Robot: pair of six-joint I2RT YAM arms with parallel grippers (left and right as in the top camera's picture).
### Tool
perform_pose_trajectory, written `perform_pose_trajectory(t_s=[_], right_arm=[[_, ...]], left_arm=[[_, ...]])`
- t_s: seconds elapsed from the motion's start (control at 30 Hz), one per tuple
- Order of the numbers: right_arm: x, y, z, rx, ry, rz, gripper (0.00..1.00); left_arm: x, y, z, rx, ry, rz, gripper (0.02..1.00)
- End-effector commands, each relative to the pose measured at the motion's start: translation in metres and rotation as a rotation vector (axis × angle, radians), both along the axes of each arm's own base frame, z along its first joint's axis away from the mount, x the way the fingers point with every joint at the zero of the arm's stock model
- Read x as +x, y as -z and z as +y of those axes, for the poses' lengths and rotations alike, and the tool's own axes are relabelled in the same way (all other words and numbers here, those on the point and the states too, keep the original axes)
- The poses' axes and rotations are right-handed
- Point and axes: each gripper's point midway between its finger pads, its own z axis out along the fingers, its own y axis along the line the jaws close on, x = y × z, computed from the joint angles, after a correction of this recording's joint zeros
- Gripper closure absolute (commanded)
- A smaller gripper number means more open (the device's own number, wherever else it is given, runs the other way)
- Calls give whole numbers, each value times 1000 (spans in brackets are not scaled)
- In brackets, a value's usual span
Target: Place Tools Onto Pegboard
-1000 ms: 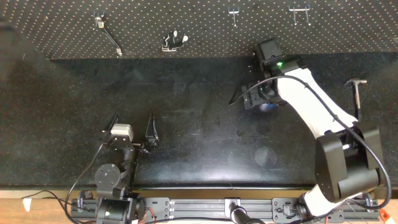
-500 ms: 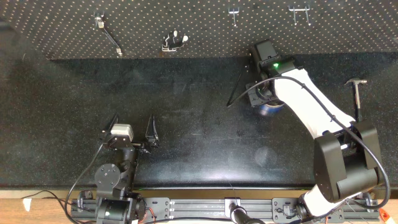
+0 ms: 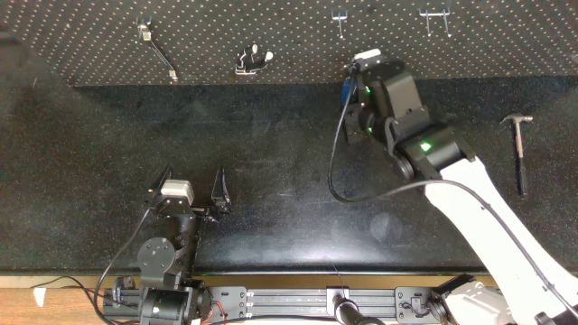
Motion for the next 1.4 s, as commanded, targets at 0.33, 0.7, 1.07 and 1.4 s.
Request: perform_pose_trajectory(t_s=[0.33,0.7,1.07,1.4], right_arm=[[20,-50,4,55,17,-223,925],[10,-73,8,65,-6,-289,925],[36,-77,19,25,-35,-398,925],[59,-52,42,-44,-75,-433,925]], left_arm=[[-1,0,-3,1,15,0,23],[-1,0,-3,1,15,0,23],[-1,0,-3,1,15,0,23],[-1,0,-3,1,15,0,23]])
